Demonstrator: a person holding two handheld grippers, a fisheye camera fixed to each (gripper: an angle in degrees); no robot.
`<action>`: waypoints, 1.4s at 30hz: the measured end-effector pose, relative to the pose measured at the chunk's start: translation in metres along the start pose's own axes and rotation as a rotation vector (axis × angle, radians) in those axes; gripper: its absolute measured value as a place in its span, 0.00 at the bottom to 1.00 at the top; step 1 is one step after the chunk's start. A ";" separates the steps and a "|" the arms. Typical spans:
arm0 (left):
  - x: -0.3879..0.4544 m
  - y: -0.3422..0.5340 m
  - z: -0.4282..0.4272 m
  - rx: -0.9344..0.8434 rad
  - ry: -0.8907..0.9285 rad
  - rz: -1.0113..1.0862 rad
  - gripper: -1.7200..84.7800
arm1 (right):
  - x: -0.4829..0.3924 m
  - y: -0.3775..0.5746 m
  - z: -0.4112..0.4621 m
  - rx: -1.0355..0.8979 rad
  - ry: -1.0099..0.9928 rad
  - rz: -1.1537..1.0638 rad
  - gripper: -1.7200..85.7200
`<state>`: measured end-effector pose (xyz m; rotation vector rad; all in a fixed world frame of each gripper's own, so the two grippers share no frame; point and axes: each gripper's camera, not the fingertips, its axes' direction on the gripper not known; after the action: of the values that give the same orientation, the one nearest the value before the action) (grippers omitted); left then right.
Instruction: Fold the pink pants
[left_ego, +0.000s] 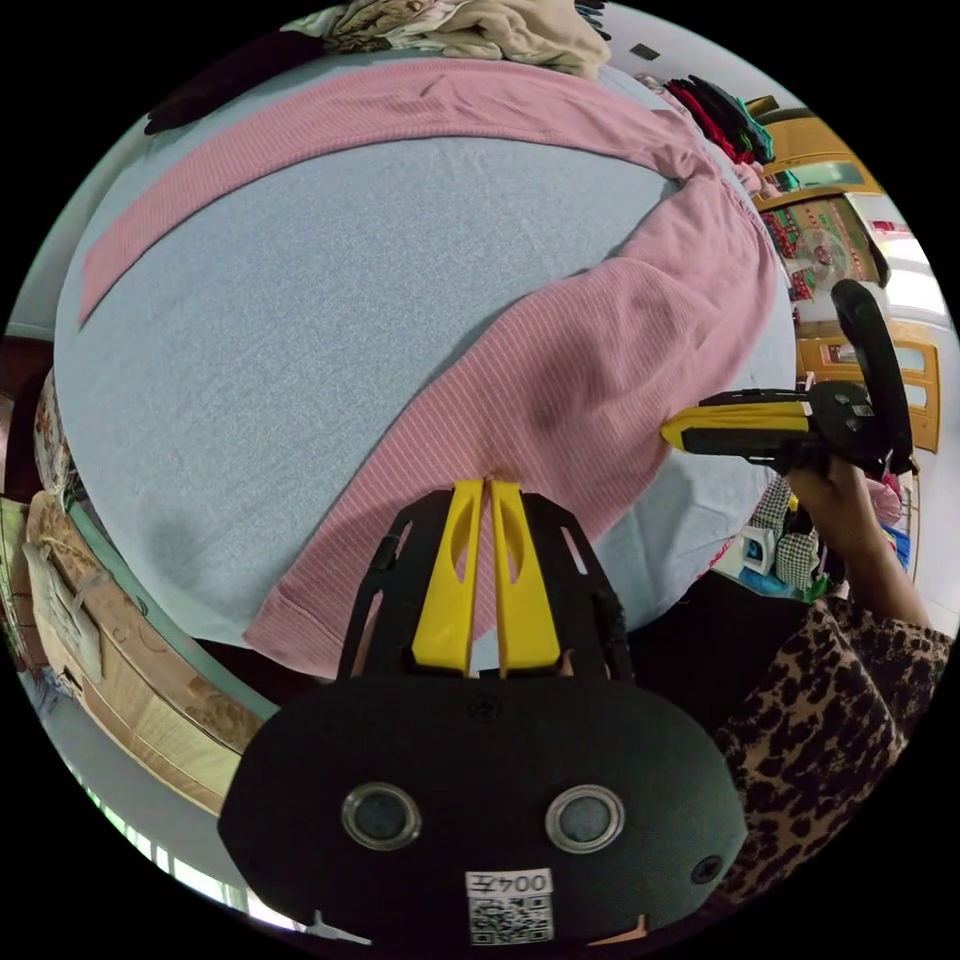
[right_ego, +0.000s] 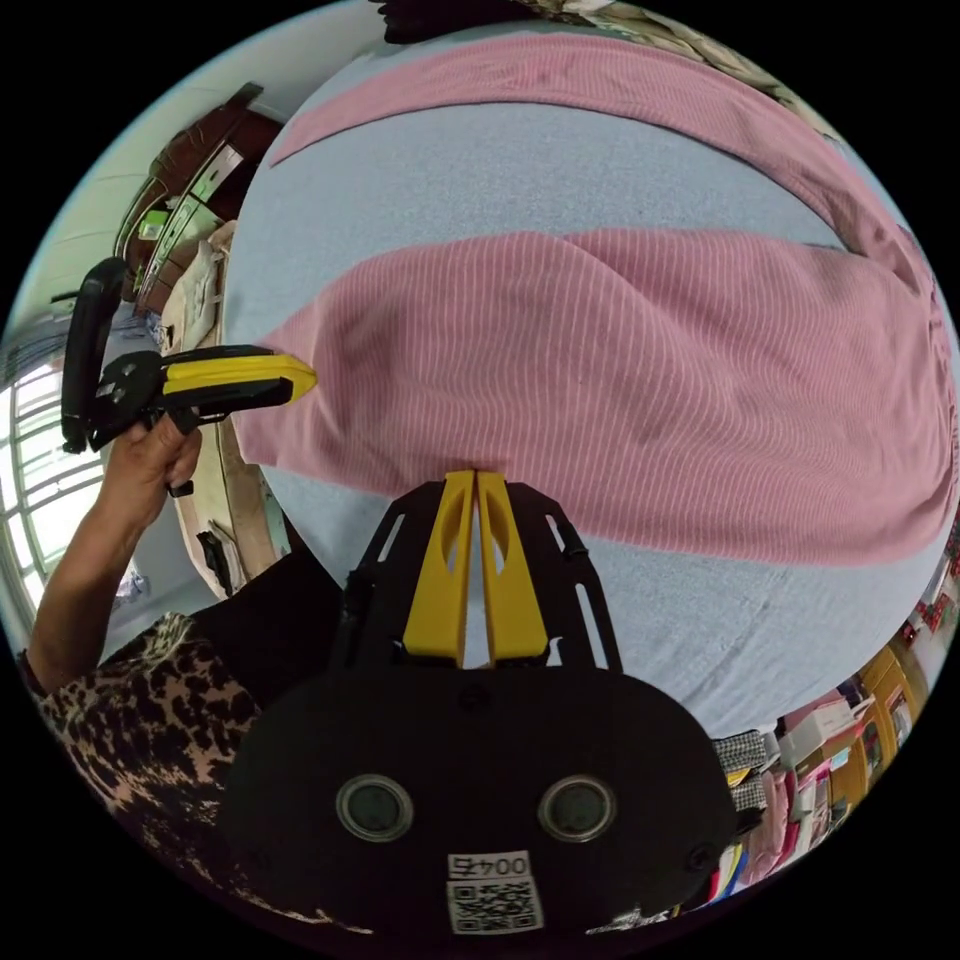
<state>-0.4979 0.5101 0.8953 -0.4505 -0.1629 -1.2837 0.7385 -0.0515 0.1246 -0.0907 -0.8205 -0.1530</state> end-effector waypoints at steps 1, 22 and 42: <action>-0.002 0.000 0.000 -0.001 0.008 -0.001 0.04 | 0.000 0.000 -0.004 0.006 0.000 0.007 0.01; -0.020 -0.004 -0.002 0.001 0.060 0.108 0.03 | -0.001 -0.015 -0.185 -0.022 0.145 0.055 0.01; -0.012 0.008 0.001 0.074 0.017 -0.093 0.04 | 0.177 0.099 -0.522 0.468 -0.268 0.172 0.13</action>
<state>-0.4937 0.5231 0.8905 -0.3723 -0.2187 -1.3676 1.2504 -0.0449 -0.1022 0.2641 -1.0918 0.2195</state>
